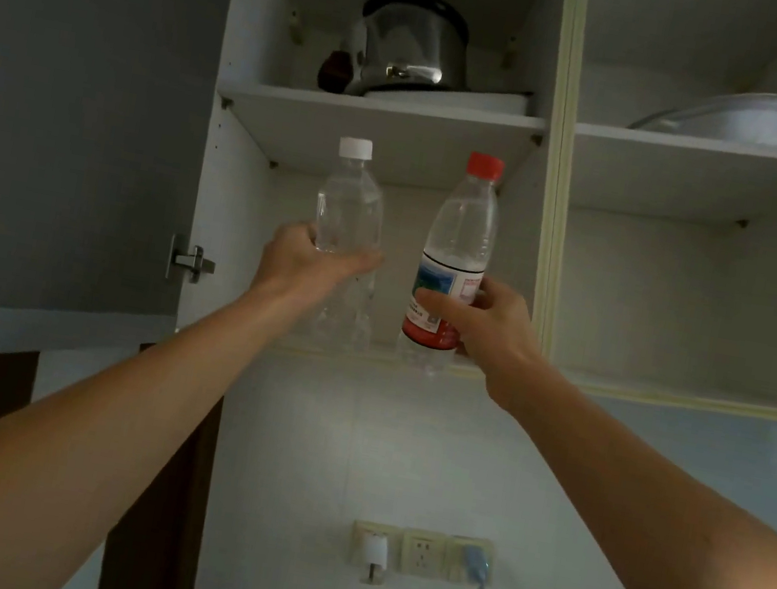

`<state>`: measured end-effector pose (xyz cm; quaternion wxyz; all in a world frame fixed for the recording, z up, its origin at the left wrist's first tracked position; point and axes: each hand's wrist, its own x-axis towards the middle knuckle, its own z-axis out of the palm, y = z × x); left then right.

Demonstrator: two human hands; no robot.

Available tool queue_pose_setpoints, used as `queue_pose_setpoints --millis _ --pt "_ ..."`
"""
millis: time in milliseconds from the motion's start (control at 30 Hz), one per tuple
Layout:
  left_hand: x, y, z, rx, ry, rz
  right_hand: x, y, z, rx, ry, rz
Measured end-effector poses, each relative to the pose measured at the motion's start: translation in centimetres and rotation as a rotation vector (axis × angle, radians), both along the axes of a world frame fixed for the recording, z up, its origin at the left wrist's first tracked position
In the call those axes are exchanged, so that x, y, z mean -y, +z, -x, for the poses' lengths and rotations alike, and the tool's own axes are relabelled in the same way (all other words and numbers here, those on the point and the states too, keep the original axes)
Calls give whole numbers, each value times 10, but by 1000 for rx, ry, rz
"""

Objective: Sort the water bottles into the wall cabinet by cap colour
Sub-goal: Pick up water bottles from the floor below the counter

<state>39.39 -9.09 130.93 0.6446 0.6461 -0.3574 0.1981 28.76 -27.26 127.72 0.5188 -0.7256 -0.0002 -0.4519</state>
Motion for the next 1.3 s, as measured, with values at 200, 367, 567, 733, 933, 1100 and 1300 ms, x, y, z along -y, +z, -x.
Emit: queue_pose_setpoints --millis 200,367,567,733,933,1100,1300 --pt "19 3 -72 -58 -18 -23 21 9 -59 -46 -10 74" --pt "30 1 -110 -59 -47 -71 32 20 -94 -155 -13 139" --pt "47 2 -141 -73 -100 -150 46 31 -133 -296 -44 173" --pt "59 7 -169 -81 -94 -216 50 34 -163 -353 -79 145" --pt "75 9 -199 -149 -104 -248 53 37 -186 -431 -100 139" --pt "81 12 -209 -162 -130 -259 50 41 -194 -461 -106 125" --pt "79 22 -203 -132 -101 -327 46 35 -192 -429 -124 128"
